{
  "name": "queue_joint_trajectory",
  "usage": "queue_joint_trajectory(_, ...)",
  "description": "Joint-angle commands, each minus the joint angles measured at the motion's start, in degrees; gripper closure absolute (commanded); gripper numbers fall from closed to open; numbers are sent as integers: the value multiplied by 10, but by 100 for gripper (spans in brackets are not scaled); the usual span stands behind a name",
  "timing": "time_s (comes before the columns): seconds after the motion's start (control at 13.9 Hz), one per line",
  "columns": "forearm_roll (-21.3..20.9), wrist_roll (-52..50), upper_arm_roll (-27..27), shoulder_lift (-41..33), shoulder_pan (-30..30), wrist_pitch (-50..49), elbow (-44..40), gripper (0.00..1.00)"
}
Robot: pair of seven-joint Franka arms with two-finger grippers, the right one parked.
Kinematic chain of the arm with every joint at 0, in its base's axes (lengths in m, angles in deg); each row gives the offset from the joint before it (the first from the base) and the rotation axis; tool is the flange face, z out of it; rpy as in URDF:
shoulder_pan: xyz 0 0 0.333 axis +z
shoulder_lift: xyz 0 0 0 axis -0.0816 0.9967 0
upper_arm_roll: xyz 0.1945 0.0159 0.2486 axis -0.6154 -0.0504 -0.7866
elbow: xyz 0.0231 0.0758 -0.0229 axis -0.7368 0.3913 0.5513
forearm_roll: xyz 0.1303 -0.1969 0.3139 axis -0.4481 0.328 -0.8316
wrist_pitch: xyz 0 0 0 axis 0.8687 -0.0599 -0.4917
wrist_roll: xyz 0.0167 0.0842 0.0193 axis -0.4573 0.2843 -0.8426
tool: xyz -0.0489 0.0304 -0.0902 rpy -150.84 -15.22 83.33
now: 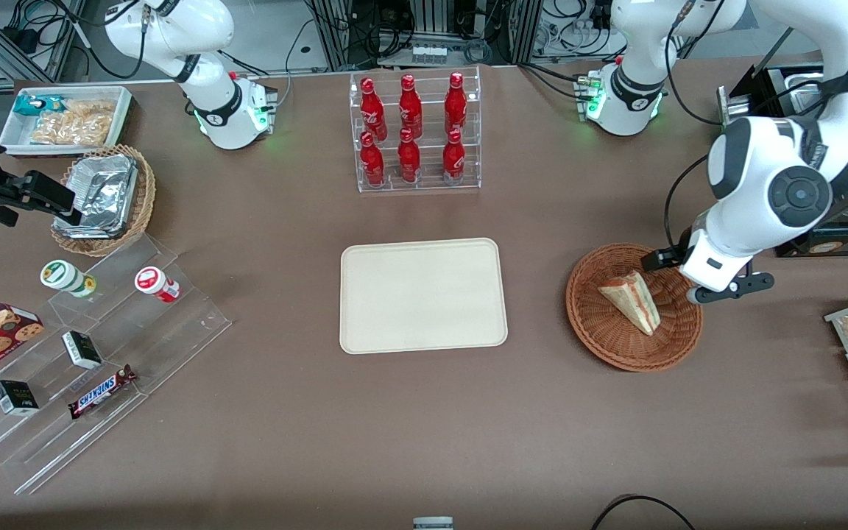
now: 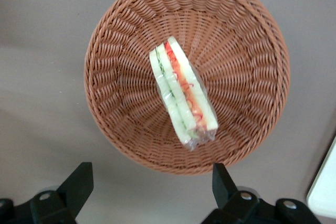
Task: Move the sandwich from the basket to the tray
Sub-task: 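Lower the left gripper and close it on the wrapped sandwich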
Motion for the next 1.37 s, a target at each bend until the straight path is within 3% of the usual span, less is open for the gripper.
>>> queue_joint_trajectory(0.0, -4, -102, -3, 3, -13, 61, 33, 0)
queue_joint_trajectory(0.58, -1, -375, -2, 55, -37, 131, 53, 0)
queue_joint_trajectory(1.3, 3, -400, -3, 116, -34, 192, 53, 1)
